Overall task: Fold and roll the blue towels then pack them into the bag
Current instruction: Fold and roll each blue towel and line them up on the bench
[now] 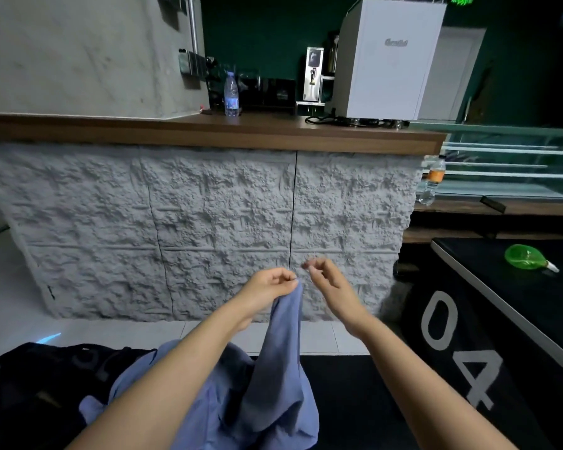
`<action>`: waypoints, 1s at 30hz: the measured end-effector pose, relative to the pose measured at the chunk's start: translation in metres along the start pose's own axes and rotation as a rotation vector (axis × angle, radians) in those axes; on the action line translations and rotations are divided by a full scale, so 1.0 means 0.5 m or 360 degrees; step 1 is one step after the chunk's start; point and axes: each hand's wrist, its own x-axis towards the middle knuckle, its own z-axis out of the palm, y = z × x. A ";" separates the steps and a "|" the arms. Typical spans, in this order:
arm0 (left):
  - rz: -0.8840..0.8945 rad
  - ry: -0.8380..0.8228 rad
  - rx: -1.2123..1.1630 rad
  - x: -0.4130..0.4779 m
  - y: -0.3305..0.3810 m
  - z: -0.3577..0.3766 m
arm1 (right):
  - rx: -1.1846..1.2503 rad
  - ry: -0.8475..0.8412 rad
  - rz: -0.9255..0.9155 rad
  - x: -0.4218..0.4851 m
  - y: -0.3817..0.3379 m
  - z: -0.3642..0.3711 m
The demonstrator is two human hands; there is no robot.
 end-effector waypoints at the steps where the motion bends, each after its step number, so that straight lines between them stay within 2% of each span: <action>1: 0.0025 -0.0071 0.0068 0.000 0.010 -0.008 | -0.0053 -0.0124 -0.0013 0.012 -0.014 0.001; 4: 0.0095 -0.0173 0.0170 -0.001 0.043 -0.038 | -0.0086 -0.0367 -0.0007 0.029 -0.040 0.004; 8: 0.0176 -0.0077 0.0196 0.001 0.077 -0.088 | -0.0094 -0.0474 0.0012 0.034 -0.048 -0.008; 12: 0.0198 0.0092 0.0192 0.002 0.097 -0.141 | 0.0030 -0.0300 -0.0014 0.026 -0.044 -0.044; 14: 0.0184 0.0218 0.0198 -0.003 0.099 -0.169 | -0.0026 -0.0238 -0.0012 0.020 -0.041 -0.078; 21: 0.0135 0.0617 0.0199 -0.009 0.072 -0.195 | -0.0146 -0.0208 -0.0114 0.002 -0.047 -0.129; 26: 0.0195 0.0528 0.0200 -0.002 0.072 -0.127 | -0.0129 -0.0260 -0.0222 0.005 -0.070 -0.058; 30: 0.0229 0.0223 0.0284 0.001 0.076 -0.072 | -0.0556 -0.0094 -0.0419 0.027 -0.082 0.009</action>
